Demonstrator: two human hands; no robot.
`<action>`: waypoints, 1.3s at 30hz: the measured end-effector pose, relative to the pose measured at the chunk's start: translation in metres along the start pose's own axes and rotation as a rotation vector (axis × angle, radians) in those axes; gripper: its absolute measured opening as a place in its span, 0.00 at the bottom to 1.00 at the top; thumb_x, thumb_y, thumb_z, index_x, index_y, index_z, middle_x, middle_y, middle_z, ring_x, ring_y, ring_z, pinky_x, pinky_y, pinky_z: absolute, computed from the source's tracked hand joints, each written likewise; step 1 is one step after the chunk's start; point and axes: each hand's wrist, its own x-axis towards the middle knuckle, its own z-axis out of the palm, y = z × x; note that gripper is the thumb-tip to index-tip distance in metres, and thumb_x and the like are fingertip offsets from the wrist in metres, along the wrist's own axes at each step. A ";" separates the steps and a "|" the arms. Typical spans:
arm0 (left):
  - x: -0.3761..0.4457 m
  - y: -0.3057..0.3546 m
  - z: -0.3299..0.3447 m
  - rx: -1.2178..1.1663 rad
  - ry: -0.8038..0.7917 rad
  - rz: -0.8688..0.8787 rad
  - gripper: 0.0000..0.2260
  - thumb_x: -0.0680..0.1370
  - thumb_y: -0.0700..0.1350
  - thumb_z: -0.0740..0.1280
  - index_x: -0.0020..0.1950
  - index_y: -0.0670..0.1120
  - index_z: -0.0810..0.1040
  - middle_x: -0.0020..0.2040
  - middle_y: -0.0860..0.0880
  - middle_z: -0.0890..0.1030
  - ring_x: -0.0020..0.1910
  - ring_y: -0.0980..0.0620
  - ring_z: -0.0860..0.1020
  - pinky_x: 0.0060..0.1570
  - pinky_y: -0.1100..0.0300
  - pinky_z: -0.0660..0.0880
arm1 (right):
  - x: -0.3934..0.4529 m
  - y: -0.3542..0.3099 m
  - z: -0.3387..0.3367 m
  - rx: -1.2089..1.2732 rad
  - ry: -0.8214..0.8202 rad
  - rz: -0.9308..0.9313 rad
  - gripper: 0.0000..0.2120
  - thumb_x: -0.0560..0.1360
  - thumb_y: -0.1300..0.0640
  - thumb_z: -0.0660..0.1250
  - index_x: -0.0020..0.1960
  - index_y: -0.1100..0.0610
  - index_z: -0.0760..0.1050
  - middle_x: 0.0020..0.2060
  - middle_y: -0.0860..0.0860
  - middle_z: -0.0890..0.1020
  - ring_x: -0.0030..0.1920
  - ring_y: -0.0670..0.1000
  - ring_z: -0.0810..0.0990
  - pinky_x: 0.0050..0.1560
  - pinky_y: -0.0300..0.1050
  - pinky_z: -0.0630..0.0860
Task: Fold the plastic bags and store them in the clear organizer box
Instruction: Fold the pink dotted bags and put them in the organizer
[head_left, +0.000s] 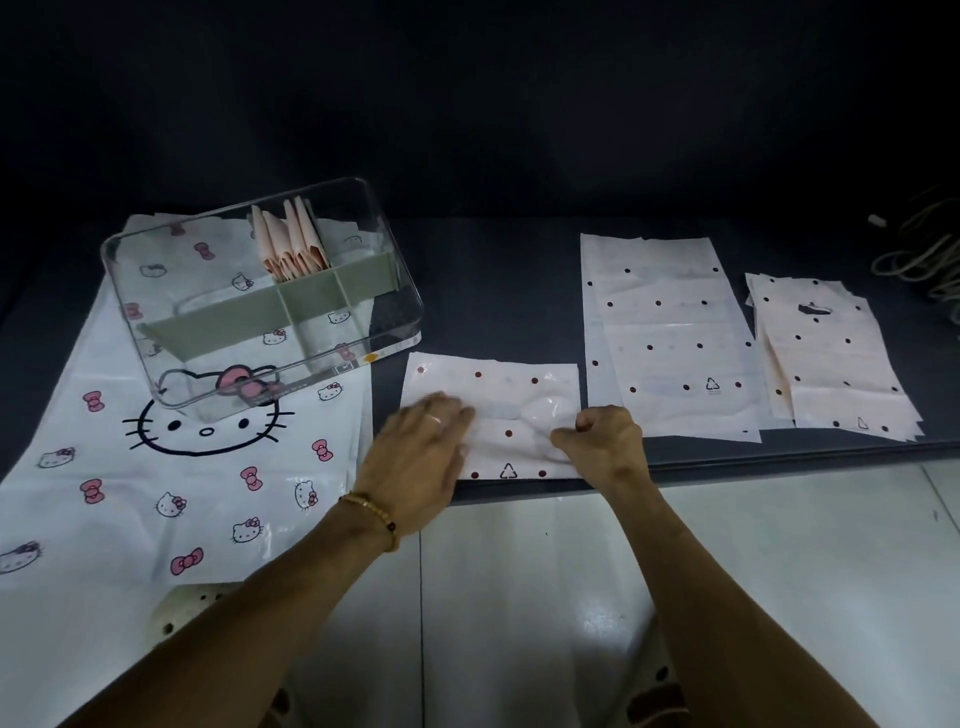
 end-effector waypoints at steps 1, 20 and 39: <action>-0.004 0.000 0.006 -0.018 -0.069 0.051 0.21 0.81 0.49 0.55 0.74 0.46 0.63 0.74 0.46 0.63 0.74 0.45 0.59 0.72 0.52 0.56 | 0.000 0.001 0.000 0.007 0.003 -0.008 0.18 0.68 0.59 0.69 0.25 0.56 0.64 0.22 0.50 0.65 0.25 0.49 0.64 0.27 0.37 0.62; -0.005 -0.017 0.014 0.102 -0.304 0.152 0.29 0.81 0.54 0.45 0.75 0.47 0.34 0.78 0.48 0.39 0.75 0.51 0.35 0.74 0.54 0.36 | -0.043 -0.001 0.077 -0.549 -0.080 -0.784 0.32 0.82 0.49 0.56 0.78 0.57 0.44 0.78 0.53 0.47 0.78 0.52 0.44 0.77 0.47 0.42; 0.001 -0.022 0.006 0.054 -0.345 0.191 0.35 0.78 0.63 0.51 0.77 0.49 0.39 0.77 0.51 0.38 0.76 0.52 0.37 0.72 0.57 0.36 | -0.042 0.054 0.001 -0.602 0.065 -1.002 0.20 0.75 0.57 0.70 0.65 0.61 0.76 0.67 0.56 0.74 0.68 0.57 0.71 0.64 0.51 0.68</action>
